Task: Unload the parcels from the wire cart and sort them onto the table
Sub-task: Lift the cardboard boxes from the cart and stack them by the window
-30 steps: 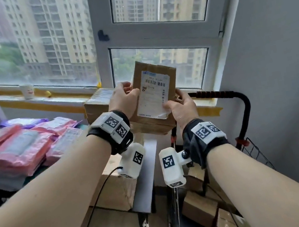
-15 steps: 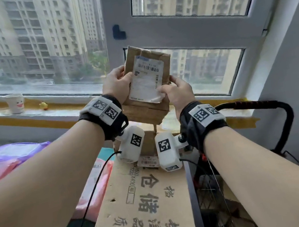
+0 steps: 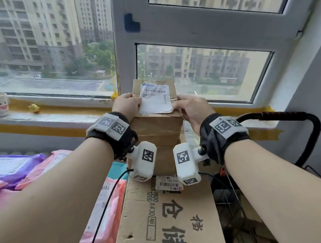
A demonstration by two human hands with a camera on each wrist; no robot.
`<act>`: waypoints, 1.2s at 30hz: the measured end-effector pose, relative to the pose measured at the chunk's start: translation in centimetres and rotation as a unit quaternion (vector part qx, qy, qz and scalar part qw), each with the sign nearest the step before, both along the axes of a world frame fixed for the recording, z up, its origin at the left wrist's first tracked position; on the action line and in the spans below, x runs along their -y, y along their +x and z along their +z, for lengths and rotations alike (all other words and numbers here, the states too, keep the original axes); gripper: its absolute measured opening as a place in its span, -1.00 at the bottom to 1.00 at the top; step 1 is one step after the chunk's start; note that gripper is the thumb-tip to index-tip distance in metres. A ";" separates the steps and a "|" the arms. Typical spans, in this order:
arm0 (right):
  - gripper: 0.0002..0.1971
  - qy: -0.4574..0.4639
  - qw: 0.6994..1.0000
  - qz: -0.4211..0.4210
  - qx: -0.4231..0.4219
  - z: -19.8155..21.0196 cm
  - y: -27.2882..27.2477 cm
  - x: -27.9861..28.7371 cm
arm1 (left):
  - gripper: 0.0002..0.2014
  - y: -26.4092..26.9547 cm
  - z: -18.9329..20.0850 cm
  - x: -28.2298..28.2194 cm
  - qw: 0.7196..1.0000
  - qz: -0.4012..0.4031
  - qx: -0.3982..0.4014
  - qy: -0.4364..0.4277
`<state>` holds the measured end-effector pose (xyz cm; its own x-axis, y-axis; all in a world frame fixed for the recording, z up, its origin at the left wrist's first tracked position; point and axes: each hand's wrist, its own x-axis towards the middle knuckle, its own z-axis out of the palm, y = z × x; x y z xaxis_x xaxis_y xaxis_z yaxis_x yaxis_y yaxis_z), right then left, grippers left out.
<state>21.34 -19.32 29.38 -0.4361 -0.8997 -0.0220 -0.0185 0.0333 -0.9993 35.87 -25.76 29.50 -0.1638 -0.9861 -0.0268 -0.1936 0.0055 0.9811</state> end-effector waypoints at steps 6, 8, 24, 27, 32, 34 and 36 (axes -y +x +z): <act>-0.55 0.017 0.999 -0.032 0.039 -0.2 -0.7 -0.2 | -0.70 -0.8 -0.1 0.1 0.999 -0.016 -0.001 0.038; -0.55 0.020 0.998 -0.031 0.046 -0.1 -0.9 -0.5 | -0.70 -1.1 -0.1 0.2 0.999 -0.016 -0.006 0.040; -0.66 0.052 0.997 -0.050 -0.033 0.6 -1.0 -2.0 | -0.47 -1.2 2.1 -2.2 0.988 0.033 0.085 -0.125; -0.78 0.052 0.996 -0.064 -0.037 1.7 -1.7 -2.9 | -0.48 -2.7 3.4 -3.3 0.985 -0.006 0.081 -0.150; -0.70 0.048 0.982 -0.078 -0.165 2.3 -4.1 -6.4 | -0.53 -6.4 4.5 -6.0 0.959 -0.059 0.152 -0.232; -0.67 0.063 0.970 -0.079 -0.221 1.9 -5.4 -8.7 | -0.53 -8.1 4.4 -7.5 0.942 -0.083 0.182 -0.269; -0.68 0.079 0.959 -0.089 -0.256 1.5 -6.9 -10.9 | -0.53 -10.1 4.1 -9.2 0.919 -0.098 0.227 -0.306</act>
